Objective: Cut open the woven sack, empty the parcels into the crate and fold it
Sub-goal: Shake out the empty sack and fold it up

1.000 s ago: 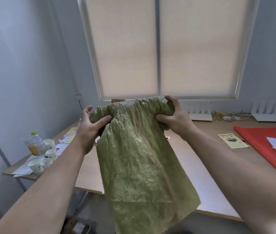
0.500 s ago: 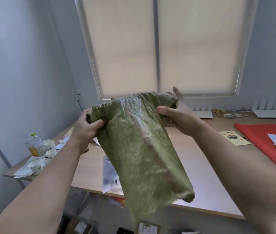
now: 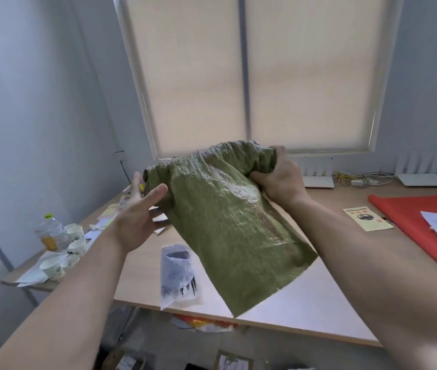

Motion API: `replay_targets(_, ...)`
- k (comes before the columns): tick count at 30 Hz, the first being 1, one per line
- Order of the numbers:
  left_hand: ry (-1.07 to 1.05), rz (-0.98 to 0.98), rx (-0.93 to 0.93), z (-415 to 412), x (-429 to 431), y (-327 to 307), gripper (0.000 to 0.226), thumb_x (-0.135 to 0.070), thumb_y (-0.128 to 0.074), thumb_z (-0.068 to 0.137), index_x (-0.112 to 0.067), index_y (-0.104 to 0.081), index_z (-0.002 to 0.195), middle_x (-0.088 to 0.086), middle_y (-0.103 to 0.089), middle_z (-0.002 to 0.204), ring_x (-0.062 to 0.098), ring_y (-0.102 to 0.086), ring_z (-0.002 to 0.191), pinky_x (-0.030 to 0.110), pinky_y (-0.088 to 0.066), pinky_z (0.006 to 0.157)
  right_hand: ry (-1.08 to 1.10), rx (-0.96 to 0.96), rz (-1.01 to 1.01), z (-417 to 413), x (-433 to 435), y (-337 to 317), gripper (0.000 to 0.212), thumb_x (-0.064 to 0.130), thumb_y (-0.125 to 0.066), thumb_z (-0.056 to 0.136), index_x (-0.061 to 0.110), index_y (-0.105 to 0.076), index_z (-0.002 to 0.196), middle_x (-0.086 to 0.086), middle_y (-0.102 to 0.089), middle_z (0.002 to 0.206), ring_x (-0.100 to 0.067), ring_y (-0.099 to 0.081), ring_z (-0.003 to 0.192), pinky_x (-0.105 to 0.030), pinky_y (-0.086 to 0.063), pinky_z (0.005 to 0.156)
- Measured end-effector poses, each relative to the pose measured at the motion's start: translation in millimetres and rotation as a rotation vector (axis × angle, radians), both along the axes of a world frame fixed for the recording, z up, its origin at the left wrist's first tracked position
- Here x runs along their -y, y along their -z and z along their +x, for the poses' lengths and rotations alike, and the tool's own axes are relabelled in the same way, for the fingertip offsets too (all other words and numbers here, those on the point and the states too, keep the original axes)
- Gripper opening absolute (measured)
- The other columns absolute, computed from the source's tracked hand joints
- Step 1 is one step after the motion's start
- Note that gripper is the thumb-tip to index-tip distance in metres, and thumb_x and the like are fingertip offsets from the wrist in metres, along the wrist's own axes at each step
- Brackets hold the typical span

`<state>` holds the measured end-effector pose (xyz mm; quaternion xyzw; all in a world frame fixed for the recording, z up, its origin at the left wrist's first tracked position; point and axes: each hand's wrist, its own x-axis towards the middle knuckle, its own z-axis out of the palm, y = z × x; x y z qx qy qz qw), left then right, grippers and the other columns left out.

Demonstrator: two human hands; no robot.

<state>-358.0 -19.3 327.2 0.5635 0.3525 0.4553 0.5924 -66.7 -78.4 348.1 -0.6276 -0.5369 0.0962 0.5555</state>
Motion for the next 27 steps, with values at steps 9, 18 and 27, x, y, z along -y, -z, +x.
replay_targets(9,-0.268,0.371,-0.174,8.0,-0.7,-5.8,0.098,-0.026,-0.086,0.053,-0.043,-0.039,0.138,-0.004,-0.063,0.124,0.024,-0.062,0.117,0.052,-0.053,0.095,-0.145,-0.244,0.080,-1.4,2.7,-9.4,0.046,0.022,-0.084,0.069,0.040,-0.059,0.103,-0.010,-0.052,0.120,-0.023,-0.059,0.102,-0.035,-0.053,0.092)
replay_targets(18,-0.231,0.177,-0.163,7.0,1.9,-15.0,0.045,-0.030,-0.073,0.064,-0.019,-0.064,0.107,-0.001,-0.070,0.082,0.011,-0.066,0.067,0.030,-0.052,0.064,-0.385,-0.321,0.092,2.4,10.4,-7.5,0.094,0.019,-0.081,0.080,0.032,-0.018,0.149,-0.002,-0.058,0.117,-0.015,-0.066,0.103,-0.030,-0.055,0.089)
replay_targets(27,-0.337,0.164,-0.201,0.3,3.6,-14.0,0.060,-0.034,-0.082,0.060,-0.010,-0.066,0.112,0.012,-0.072,0.097,0.024,-0.068,0.078,0.031,-0.058,0.062,-0.603,-0.419,-0.128,-3.4,16.2,-12.9,0.136,0.077,-0.079,0.045,0.056,0.004,0.150,-0.011,-0.045,0.139,-0.026,-0.056,0.121,-0.043,-0.052,0.095)
